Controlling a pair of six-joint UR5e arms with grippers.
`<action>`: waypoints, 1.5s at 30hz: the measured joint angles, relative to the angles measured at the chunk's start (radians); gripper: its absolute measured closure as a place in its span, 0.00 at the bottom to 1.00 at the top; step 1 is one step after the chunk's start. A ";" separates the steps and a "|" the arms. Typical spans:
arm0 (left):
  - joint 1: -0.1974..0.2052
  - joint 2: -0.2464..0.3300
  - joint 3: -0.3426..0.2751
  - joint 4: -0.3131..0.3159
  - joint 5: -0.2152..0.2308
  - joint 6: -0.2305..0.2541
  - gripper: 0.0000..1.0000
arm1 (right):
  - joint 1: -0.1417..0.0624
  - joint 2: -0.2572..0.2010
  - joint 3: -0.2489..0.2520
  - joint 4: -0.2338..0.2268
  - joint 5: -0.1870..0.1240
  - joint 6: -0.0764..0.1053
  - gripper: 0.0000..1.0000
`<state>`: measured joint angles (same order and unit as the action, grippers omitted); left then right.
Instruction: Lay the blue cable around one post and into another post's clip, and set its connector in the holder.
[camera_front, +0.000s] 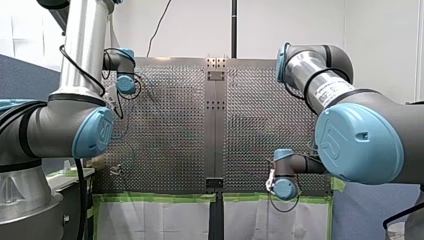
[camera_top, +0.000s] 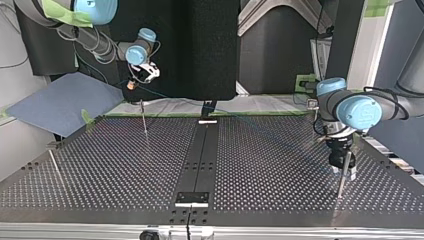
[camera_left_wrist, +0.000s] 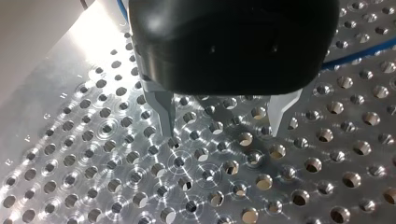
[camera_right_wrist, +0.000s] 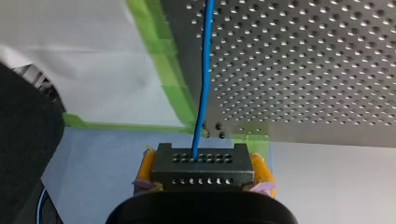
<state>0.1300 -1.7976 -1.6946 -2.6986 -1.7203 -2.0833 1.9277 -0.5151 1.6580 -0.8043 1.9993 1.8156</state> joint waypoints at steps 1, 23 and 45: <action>0.000 0.000 0.000 0.000 0.000 0.000 0.01 | -0.004 0.000 0.006 -0.001 -0.008 -0.008 1.00; -0.003 0.000 0.000 -0.001 0.000 0.009 0.01 | -0.195 0.001 0.084 -0.169 -0.208 -0.208 1.00; -0.003 0.000 0.000 -0.003 -0.013 0.009 0.01 | -0.211 0.122 0.054 -0.216 -0.382 -0.252 1.00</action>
<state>0.1273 -1.7978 -1.6947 -2.7015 -1.7336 -2.0745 1.7169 -0.3929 1.7124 -1.0203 1.6175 1.5632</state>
